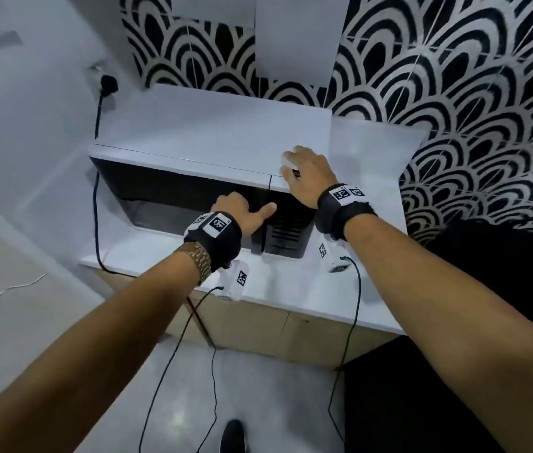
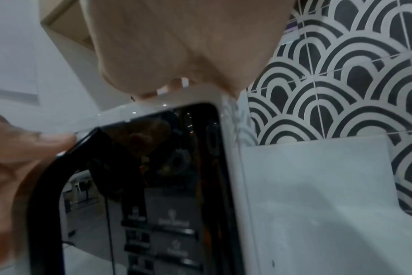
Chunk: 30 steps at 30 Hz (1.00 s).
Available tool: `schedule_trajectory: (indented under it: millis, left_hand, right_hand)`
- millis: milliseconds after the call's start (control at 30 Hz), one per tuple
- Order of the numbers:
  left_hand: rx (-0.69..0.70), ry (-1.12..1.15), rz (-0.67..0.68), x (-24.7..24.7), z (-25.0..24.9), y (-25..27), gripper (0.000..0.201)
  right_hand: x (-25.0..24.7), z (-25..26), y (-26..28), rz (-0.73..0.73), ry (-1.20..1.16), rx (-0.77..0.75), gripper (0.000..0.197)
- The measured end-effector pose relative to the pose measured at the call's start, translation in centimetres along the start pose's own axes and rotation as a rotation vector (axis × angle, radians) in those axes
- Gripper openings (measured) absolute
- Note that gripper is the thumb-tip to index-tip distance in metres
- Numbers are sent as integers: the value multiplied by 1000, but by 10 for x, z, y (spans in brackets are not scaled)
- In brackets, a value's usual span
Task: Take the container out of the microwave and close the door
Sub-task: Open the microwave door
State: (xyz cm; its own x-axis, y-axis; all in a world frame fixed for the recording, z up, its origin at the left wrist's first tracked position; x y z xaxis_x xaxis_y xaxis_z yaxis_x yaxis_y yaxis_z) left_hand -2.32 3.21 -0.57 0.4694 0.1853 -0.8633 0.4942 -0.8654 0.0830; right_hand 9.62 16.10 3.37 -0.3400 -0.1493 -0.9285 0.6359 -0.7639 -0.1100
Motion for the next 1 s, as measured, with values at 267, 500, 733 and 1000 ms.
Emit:
schedule_trajectory:
  millis: [267, 500, 733, 1000]
  left_hand:
    - [-70, 704, -95, 46, 0, -10, 51]
    - [-180, 773, -317, 50, -13, -3, 60]
    - [-254, 809, -377, 48, -11, 13, 66]
    - [-165, 620, -349, 36, 14, 61, 65]
  right_hand:
    - [12, -1, 0, -120, 133, 12, 51]
    - [15, -3, 0, -159, 119, 23, 52]
    - [15, -3, 0, -139, 119, 36, 53]
    - [13, -1, 1, -126, 156, 15, 53]
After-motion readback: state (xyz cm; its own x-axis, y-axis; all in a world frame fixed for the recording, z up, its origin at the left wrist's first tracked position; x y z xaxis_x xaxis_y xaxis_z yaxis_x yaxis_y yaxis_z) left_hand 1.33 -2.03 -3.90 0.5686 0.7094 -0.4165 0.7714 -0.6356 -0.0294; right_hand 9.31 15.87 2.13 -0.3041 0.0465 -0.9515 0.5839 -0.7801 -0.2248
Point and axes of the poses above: each hand's wrist, its own y-axis away from the middle knuckle, its own x-axis out of the palm, z = x × y, the point moved 4 cm from there along -y, towards the middle knuckle, and after that the axes turned 7 degrees about x, right-handed, at the moved point
